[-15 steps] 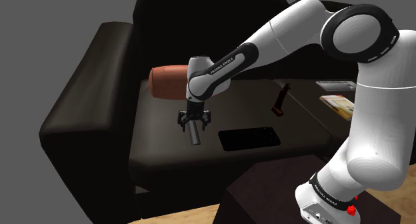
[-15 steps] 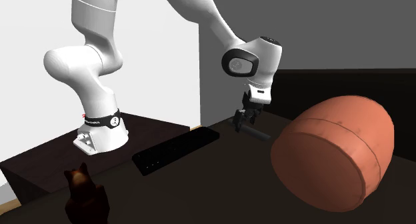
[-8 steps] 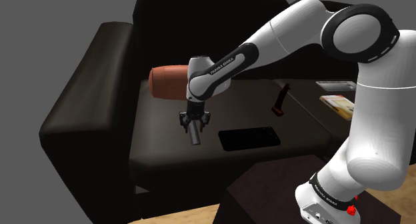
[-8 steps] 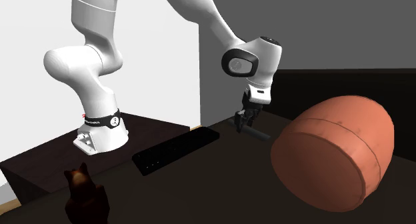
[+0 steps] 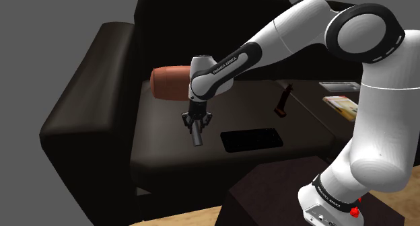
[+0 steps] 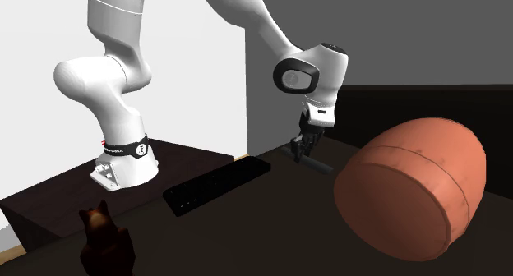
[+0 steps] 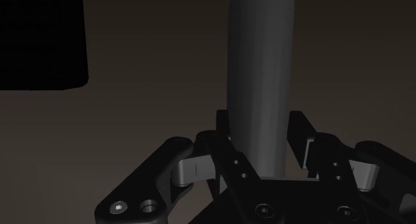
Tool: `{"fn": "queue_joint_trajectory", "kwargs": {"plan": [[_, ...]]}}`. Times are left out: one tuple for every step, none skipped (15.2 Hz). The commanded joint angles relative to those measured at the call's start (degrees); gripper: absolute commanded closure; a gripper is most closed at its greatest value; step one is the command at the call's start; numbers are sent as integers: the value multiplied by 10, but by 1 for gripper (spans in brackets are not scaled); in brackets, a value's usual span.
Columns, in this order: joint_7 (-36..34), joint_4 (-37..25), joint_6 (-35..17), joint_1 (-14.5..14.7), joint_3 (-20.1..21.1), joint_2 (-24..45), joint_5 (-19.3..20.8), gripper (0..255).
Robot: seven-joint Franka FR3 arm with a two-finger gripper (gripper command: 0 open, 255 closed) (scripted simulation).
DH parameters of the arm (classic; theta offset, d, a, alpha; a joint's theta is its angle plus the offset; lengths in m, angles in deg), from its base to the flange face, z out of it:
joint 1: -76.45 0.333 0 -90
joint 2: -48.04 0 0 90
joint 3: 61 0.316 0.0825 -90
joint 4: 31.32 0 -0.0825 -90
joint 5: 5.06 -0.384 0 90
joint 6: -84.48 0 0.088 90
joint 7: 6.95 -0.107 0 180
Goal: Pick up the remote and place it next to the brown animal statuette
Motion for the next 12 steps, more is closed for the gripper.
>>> {"fn": "queue_joint_trajectory", "kwargs": {"plan": [[1,1,-3,2,2,5,-1,255],[1,1,3,1,2,0,-2,255],[0,1,9,1,3,-6,-2,255],[0,0,15,0,3,-12,-3,255],[0,-1,21,-1,4,-17,-4,255],[-1,-1,28,-1,4,-23,-5,255],[-1,-2,34,-2,5,-28,-5,255],[-1,-3,40,-2,5,-34,-6,255],[-2,-5,46,-3,6,-39,-7,255],[-2,-6,53,-3,6,-44,-7,255],[-3,-7,59,-4,6,-49,-8,255],[-3,-9,65,-4,7,-54,-9,255]]}}
